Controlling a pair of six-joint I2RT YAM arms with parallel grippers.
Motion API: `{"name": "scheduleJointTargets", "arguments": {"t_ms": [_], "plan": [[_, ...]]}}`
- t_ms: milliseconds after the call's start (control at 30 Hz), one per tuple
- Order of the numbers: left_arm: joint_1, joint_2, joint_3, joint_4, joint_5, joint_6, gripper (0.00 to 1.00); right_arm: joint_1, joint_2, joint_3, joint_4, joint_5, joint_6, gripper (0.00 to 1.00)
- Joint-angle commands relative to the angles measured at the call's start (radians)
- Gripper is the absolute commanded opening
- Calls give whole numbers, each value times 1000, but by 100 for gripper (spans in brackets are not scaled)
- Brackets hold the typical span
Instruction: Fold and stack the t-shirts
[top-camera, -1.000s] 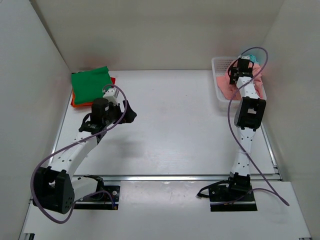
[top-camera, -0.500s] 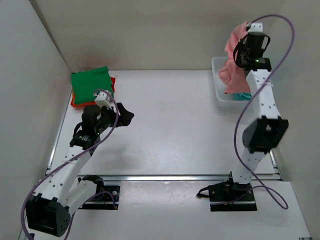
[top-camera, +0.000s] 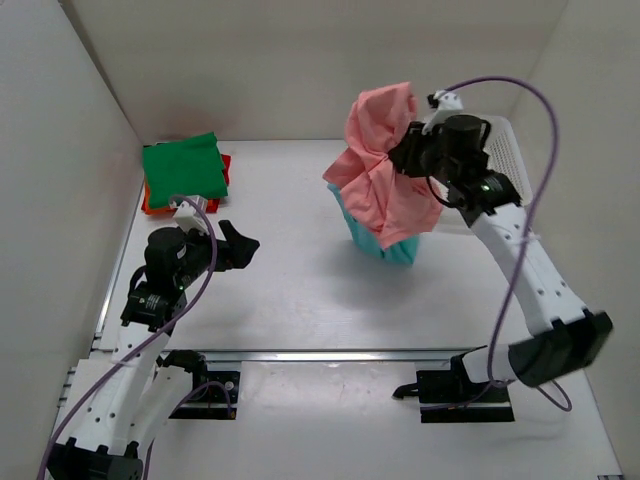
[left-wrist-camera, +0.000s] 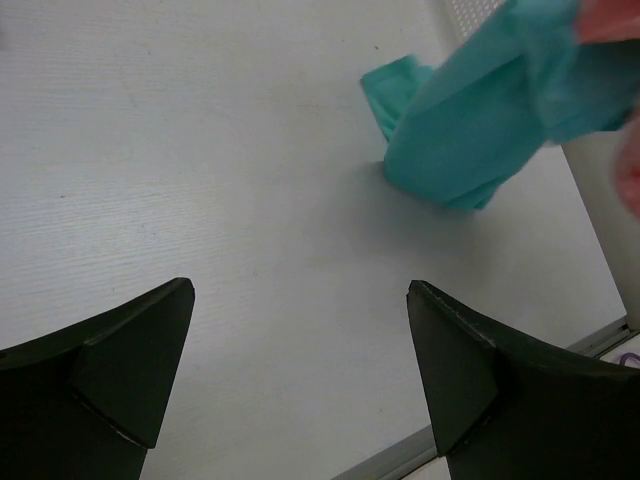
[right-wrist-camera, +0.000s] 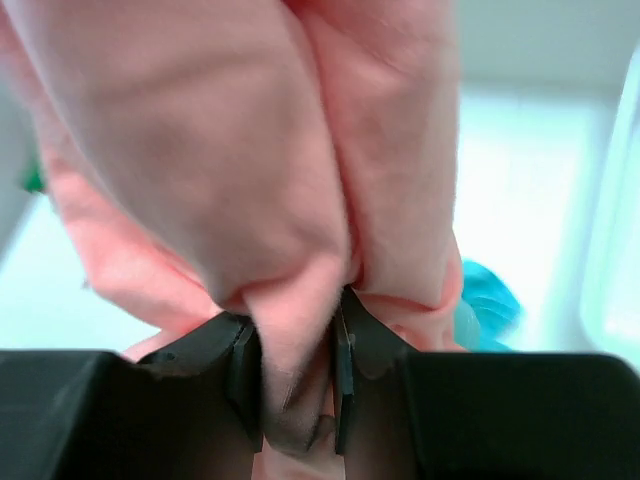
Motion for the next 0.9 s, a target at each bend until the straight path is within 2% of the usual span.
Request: {"name": "scheduleJointTargets", "arguments": {"t_ms": [0, 67, 100, 233, 367, 467, 500, 533, 567, 600, 633, 700, 733, 800, 867], "plan": [[-1, -20, 2, -35, 20, -21, 99, -50, 65, 11, 52, 14, 12, 0], [-4, -29, -19, -38, 20, -21, 99, -106, 61, 31, 77, 17, 3, 0], [-4, -32, -30, -34, 14, -25, 99, -176, 74, 73, 72, -6, 12, 0], [-1, -15, -54, -18, 23, -24, 98, -255, 124, 201, 62, -154, 36, 0], [12, 3, -82, 9, 8, -24, 99, -112, 183, 279, -18, -138, -54, 0], [25, 10, -82, -3, 3, -9, 99, -26, 179, 195, -1, -181, -43, 0], [31, 14, -84, -6, -1, 1, 99, -9, 153, 125, 14, -208, -27, 4], [29, 8, -84, -11, -6, 4, 99, 28, 133, 83, 52, -231, -23, 19], [42, 2, -82, -15, -11, 10, 98, 59, 98, -5, 109, -244, -11, 30], [40, 2, -77, -20, -18, 14, 99, 92, 64, -100, 130, -247, 3, 34], [45, 2, -79, -26, -23, 18, 98, 99, 33, -176, 175, -260, 19, 29], [55, 3, -83, -24, -28, 16, 99, 113, 16, -254, 221, -302, 32, 48], [54, 0, -77, -18, -20, 21, 99, 108, 13, -274, 223, -305, 33, 52], [51, 16, -84, -8, -18, 4, 99, 91, 15, -293, 203, -299, 20, 50], [42, 20, -96, 12, -15, -4, 99, 75, 39, -293, 163, -238, -19, 65]]}}
